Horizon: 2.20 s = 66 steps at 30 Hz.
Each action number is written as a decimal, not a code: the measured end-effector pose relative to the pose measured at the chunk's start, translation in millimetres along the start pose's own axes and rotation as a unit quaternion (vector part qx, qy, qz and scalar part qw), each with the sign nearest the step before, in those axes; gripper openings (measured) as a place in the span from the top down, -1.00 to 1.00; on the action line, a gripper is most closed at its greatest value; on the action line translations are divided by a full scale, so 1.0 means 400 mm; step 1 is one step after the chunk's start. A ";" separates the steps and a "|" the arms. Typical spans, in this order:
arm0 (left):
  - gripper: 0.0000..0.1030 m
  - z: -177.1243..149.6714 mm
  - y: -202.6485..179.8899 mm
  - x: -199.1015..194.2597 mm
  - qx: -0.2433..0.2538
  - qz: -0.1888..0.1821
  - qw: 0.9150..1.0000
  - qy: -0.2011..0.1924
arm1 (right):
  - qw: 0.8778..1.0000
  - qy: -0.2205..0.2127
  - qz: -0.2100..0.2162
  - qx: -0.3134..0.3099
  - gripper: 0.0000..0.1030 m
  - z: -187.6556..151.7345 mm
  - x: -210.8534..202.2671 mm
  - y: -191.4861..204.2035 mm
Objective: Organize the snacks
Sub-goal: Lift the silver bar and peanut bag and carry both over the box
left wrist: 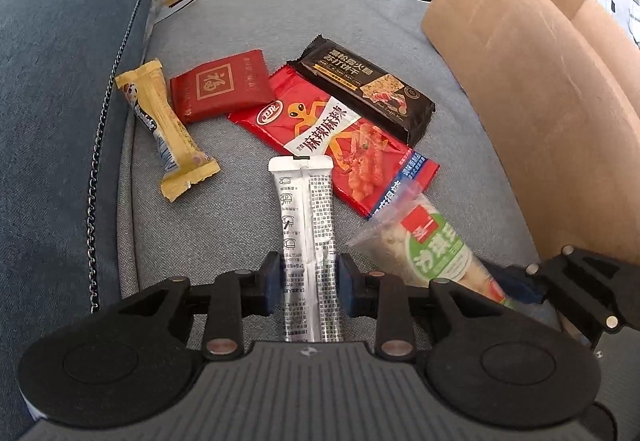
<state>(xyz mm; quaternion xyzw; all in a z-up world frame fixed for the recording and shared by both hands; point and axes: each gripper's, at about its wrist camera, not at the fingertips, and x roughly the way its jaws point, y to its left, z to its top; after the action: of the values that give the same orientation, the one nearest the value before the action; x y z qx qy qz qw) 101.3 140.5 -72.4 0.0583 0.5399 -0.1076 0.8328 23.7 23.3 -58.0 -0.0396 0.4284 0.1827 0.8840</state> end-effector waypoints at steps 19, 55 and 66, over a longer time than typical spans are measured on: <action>0.56 -0.002 -0.026 -0.207 -0.072 -0.009 0.979 -0.189 | 0.992 -0.128 -0.007 0.012 0.27 -0.001 -0.152 0.002; 0.56 0.015 -0.110 -0.253 -0.065 -0.030 0.965 -0.254 | 0.953 -0.285 -0.093 0.053 0.27 0.066 -0.486 -0.358; 0.56 0.062 -0.259 -0.283 -0.053 -0.036 0.939 -0.338 | 0.949 -0.260 -0.157 0.087 0.27 -0.005 -0.480 -0.478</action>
<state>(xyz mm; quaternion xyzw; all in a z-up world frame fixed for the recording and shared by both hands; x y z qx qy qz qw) 53.6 48.1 42.7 -0.0447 0.2335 -0.1218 0.9637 -18.4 -210.7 72.3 0.0195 0.1866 0.0078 0.9822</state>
